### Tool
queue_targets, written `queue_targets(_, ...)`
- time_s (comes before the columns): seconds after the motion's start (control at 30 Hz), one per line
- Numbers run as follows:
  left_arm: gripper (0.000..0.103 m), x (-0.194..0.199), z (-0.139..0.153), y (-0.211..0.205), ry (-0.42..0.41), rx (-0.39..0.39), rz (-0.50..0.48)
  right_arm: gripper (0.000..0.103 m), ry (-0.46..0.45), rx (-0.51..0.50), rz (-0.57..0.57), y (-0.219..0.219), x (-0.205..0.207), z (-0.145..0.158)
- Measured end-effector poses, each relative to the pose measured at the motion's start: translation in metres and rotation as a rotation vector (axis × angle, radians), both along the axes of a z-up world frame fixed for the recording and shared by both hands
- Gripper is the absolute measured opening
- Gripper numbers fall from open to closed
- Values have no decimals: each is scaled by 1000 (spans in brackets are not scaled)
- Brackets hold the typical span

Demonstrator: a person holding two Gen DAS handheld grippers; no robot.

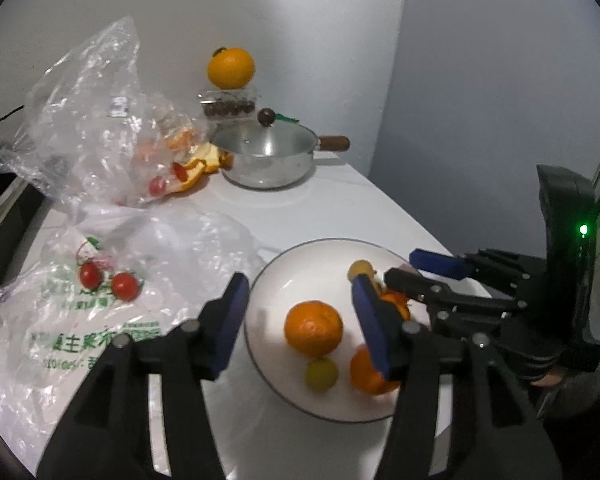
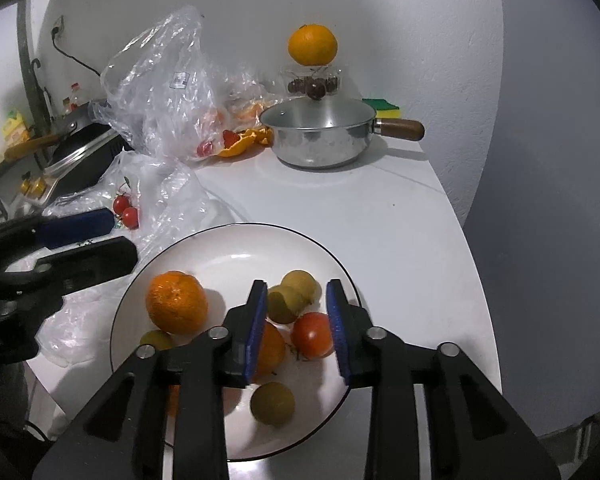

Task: Organize fruits
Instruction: 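Move both open tools back over the cherry tomatoes on the plastic bag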

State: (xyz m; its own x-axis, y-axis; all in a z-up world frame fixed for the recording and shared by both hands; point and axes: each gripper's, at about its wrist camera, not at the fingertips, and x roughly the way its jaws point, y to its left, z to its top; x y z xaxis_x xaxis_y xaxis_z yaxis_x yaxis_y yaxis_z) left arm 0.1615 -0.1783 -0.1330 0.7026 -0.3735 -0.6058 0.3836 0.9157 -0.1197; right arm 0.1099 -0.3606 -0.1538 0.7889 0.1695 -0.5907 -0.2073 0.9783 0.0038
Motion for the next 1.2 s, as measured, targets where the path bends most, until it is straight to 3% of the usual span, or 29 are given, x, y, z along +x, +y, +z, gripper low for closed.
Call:
queue_targets(0.53,56,-39,23,66,-68,-17,84,36,-51,-44,32,54,-22,25)
queue_targets(1.2,56,-65,27,142,-100,-40,186,37,-80,-91,144,142,-33,40)
